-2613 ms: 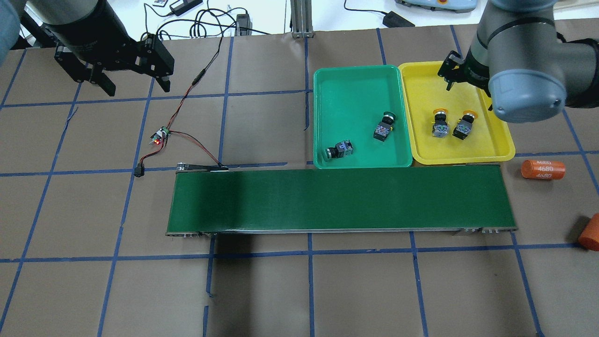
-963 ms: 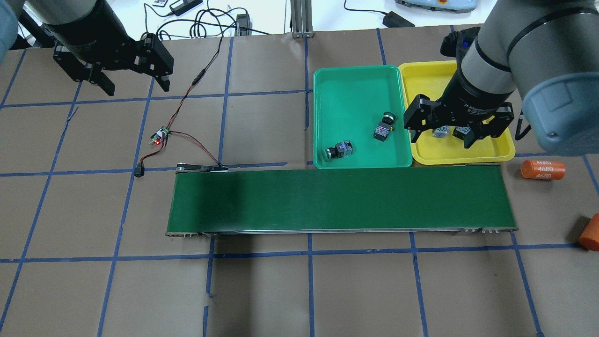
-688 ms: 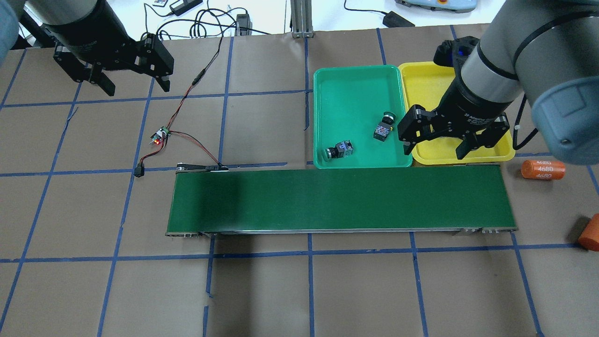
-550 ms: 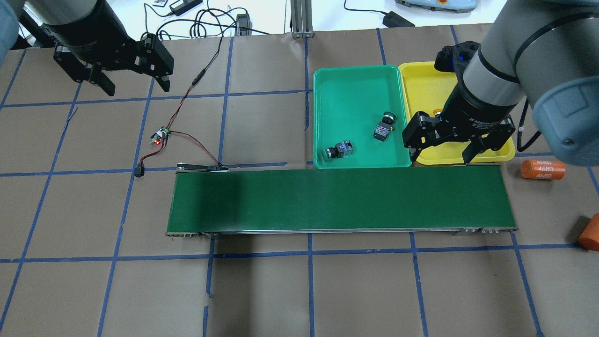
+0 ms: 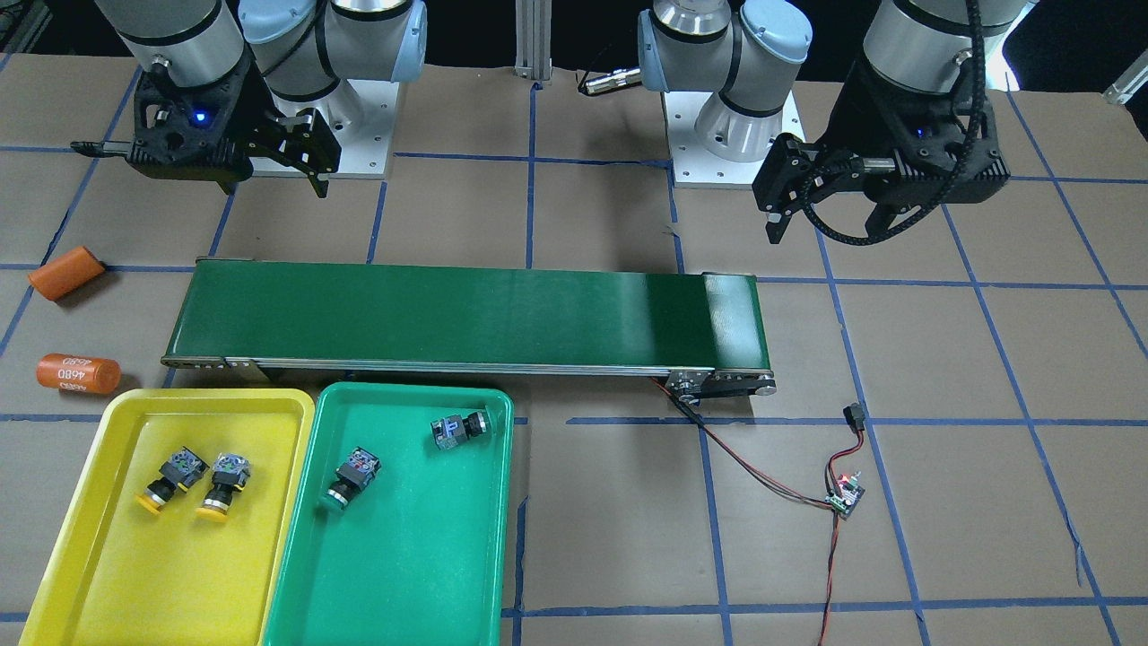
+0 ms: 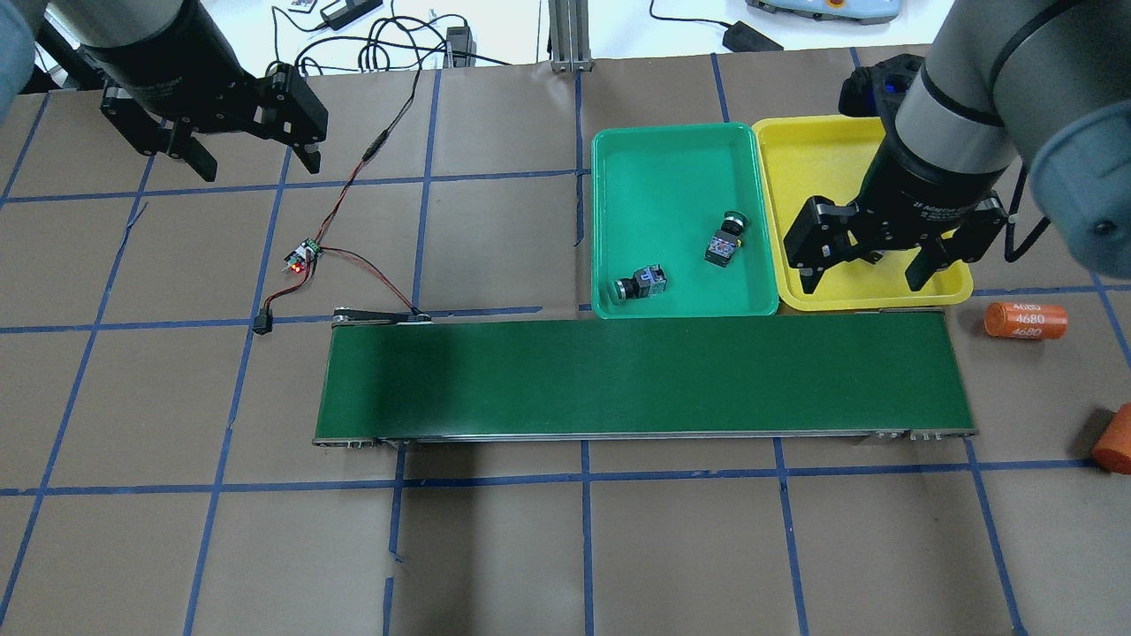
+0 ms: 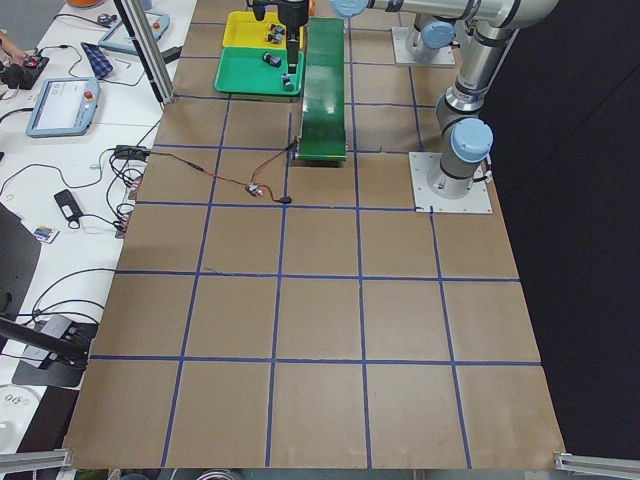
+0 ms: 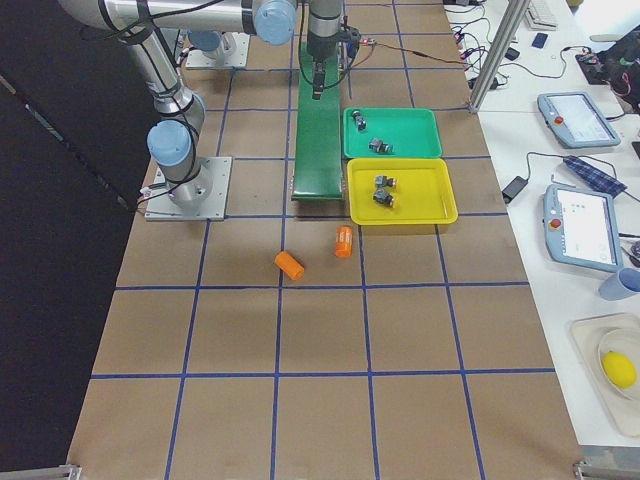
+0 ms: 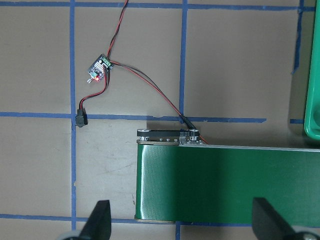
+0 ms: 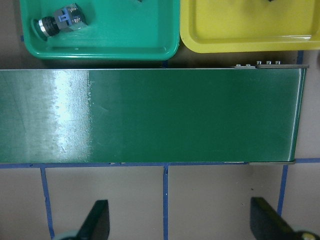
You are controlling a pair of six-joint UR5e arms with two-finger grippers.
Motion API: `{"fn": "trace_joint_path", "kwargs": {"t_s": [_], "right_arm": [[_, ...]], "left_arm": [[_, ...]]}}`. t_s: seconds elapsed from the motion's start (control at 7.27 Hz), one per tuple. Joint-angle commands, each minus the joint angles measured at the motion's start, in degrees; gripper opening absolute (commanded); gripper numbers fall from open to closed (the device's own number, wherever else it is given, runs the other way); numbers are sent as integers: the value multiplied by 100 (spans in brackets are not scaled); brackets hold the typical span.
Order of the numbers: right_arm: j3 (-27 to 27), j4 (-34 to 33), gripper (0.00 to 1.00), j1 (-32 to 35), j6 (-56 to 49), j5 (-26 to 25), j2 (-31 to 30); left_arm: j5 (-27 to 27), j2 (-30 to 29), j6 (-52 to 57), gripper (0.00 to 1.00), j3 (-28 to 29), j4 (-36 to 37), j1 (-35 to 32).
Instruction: Sort buttons by color to trays
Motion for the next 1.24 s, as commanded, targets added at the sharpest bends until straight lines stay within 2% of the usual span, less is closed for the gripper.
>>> {"fn": "trace_joint_path", "kwargs": {"t_s": [0.0, 1.1], "right_arm": [[-148, 91, 100, 2, 71, 9, 94], [63, 109, 100, 11, 70, 18, 50]], "left_arm": [[-8, 3, -8, 100, 16, 0, -6], [1, 20, 1, 100, 8, 0, -6]]}}
